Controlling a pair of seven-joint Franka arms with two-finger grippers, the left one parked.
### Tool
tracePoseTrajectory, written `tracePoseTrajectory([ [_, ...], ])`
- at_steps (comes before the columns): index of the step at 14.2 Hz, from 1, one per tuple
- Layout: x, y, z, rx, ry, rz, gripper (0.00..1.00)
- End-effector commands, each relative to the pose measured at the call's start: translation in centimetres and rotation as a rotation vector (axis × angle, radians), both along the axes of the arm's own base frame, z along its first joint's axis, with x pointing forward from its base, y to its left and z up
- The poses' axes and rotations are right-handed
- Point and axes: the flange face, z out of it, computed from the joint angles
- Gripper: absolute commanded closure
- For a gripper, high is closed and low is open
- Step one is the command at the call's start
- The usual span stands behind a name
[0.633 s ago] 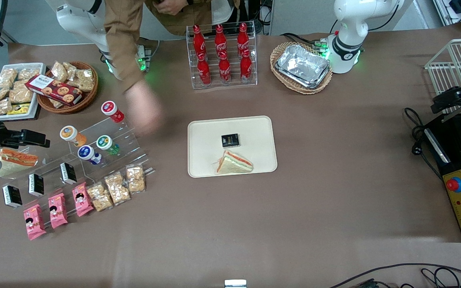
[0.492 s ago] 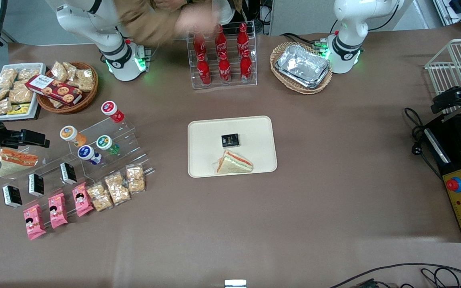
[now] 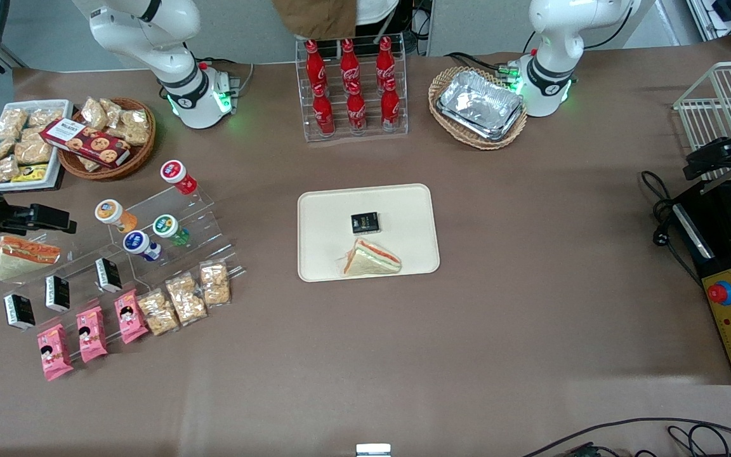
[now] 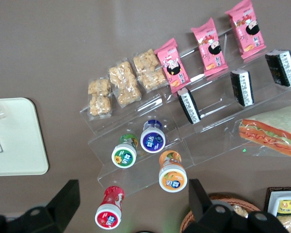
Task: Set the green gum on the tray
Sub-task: 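Move the right gripper from rest toward the acrylic rack of gum bottles, then lower the open right gripper over the green-lidded gum bottle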
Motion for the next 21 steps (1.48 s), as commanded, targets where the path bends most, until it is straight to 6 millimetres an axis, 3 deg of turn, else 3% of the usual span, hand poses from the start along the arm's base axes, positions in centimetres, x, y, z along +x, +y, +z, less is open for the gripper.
tracePoseTrajectory([
  [1, -3.8, -0.4, 4.5, 0.018, 0.009, 0.023, 0.00],
  [4, -6.5, -0.7, 5.9, 0.034, 0.017, 0.026, 0.00],
  [6, -7.7, -1.0, 4.7, 0.039, 0.017, 0.027, 0.00],
  [8, -8.0, -0.2, 1.3, 0.036, -0.003, 0.044, 0.00],
  [12, -8.4, 2.3, -7.5, 0.015, -0.026, 0.095, 0.00],
  [16, -8.7, 3.5, -15.6, -0.002, -0.052, 0.106, 0.00],
  [18, -8.7, 3.6, -18.2, -0.010, -0.056, 0.103, 0.00],
  [21, -8.3, 3.8, -20.1, -0.016, -0.034, 0.095, 0.00],
])
